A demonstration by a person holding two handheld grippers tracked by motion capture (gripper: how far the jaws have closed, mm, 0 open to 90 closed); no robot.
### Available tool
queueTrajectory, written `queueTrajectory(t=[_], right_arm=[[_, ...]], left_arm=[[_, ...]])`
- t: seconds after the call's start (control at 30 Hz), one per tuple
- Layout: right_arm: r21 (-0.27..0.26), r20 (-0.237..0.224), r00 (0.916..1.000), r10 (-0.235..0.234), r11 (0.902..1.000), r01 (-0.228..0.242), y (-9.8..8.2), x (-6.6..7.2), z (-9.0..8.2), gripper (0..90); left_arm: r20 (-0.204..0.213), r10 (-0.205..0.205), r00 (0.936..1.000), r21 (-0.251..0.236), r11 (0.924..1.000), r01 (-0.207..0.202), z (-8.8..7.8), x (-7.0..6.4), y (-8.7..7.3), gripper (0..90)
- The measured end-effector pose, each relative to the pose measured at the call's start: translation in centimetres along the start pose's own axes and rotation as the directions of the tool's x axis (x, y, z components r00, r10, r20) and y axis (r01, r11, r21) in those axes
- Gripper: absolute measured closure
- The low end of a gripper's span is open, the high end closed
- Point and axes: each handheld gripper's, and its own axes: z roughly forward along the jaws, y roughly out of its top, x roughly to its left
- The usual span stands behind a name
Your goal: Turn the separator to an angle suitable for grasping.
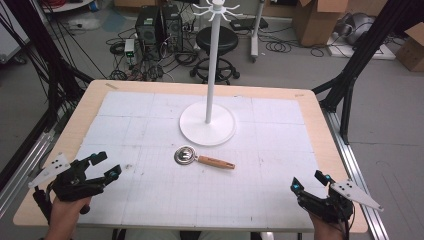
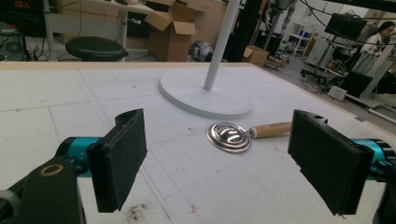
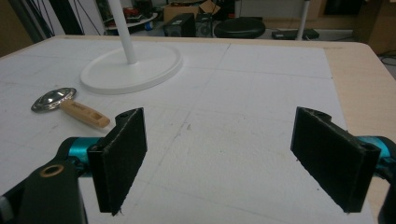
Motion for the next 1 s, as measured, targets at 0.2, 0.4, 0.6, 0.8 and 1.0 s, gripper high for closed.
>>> queueTrajectory(t=[0.2,0.4,0.6,0.8,1.0], right_arm=[[-0.007,0.003,0.9998,0.022,0.9997,-0.022,-0.3,-0.4,-0.1,17.2],[0.005,-0.005,0.9996,0.026,0.9997,-0.026,-0.4,-0.2,0.0,17.2],[0.021,-0.038,0.9993,0.004,0.9998,-0.004,-0.1,0.7,0.8,23.4],[0.102,-0.148,0.9876,-0.052,0.9925,0.067,0.9,3.7,4.2,61.2],[0.13,-0.272,0.9603,-0.064,0.9863,0.102,2.5,8.1,9.0,87.5]], left_arm=[[-0.005,-0.009,1.0,0.004,1.0,0.009,0.3,0.2,0.0,20.0],[-0.006,-0.004,1.0,0.007,1.0,0.004,0.2,0.1,0.0,20.2],[0.011,-0.004,0.9999,0.025,0.9997,0.004,0.4,0.2,-0.2,20.7],[0.023,0.001,0.9997,0.059,0.9982,-0.002,1.0,0.3,-0.4,21.0],[0.019,-0.004,0.9998,0.059,0.9983,0.002,0.7,0.4,-0.5,21.7]])
